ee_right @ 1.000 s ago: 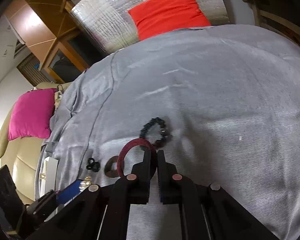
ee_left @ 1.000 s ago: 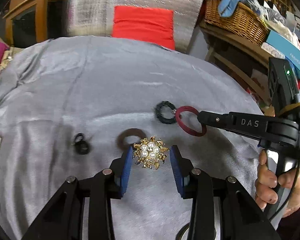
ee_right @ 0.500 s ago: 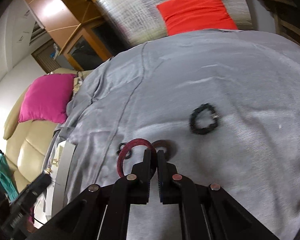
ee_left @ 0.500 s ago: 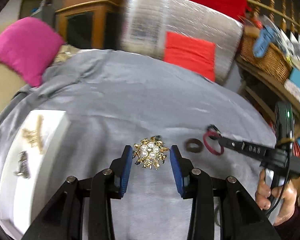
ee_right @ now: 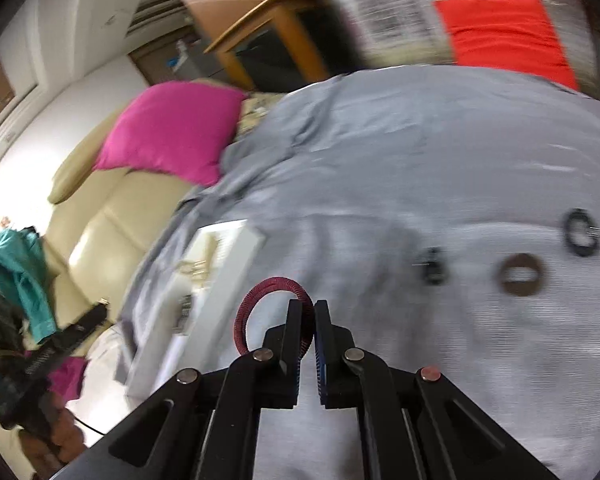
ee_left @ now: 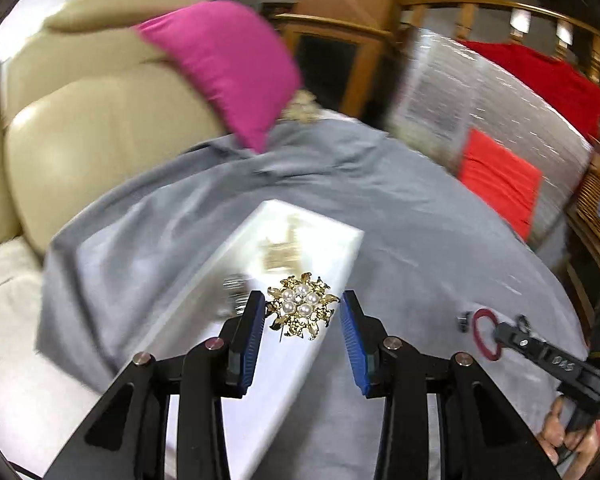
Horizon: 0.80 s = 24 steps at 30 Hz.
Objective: Organize jewelry
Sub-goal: 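Carry the brooch in the left tool and red hair tie in the right tool to the white box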
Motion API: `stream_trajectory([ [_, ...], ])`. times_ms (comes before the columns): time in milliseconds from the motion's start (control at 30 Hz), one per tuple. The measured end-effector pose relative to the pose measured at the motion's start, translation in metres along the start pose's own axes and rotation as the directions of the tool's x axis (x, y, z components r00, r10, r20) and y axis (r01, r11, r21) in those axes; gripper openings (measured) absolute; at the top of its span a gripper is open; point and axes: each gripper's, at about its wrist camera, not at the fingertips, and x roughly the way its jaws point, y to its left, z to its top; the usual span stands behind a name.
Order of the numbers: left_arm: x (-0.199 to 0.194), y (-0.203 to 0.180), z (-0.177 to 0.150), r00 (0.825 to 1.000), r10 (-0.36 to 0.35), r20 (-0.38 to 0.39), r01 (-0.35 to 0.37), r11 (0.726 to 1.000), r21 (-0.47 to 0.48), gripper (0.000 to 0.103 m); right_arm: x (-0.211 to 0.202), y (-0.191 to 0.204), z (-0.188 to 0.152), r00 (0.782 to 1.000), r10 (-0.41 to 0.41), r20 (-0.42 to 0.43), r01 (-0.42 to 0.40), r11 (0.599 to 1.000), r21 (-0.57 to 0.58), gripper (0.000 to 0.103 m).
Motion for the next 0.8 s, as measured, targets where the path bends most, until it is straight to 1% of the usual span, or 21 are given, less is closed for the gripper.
stream_trajectory([
  [133,0.006,0.043,-0.003,0.998,0.039,-0.055,-0.043,0.997,-0.066,0.040,0.029,0.058,0.004,0.997,0.047,-0.055,-0.050,0.997,-0.055,0.007],
  [233,0.016,0.053,-0.008,0.992,0.070,-0.104,-0.076,0.996,-0.056,0.040,0.052,0.094,0.003,0.994,0.053,-0.097,-0.060,0.996,-0.071,0.007],
  [367,0.028,0.062,-0.015,0.982,0.061,-0.178,-0.075,0.994,-0.074,0.040,0.082,0.124,0.001,0.987,0.058,-0.147,-0.063,0.998,-0.029,0.007],
  [500,0.038,0.061,-0.018,0.973,0.070,-0.221,-0.088,0.994,-0.071,0.040,0.111,0.139,-0.001,0.979,0.039,-0.199,-0.034,0.999,0.030,0.007],
  [567,0.041,0.062,-0.020,0.967,0.079,-0.242,-0.099,0.992,-0.073,0.040,0.125,0.142,-0.001,0.971,0.056,-0.230,-0.041,0.996,0.073,0.007],
  [733,0.053,0.078,-0.027,0.944,0.084,-0.320,-0.130,0.984,-0.125,0.040,0.157,0.141,-0.003,0.955,0.071,-0.287,-0.027,0.987,0.157,0.007],
  [800,0.056,0.082,-0.029,0.937,0.084,-0.338,-0.138,0.981,-0.137,0.040,0.171,0.141,-0.005,0.948,0.066,-0.312,-0.010,0.984,0.180,0.007],
])
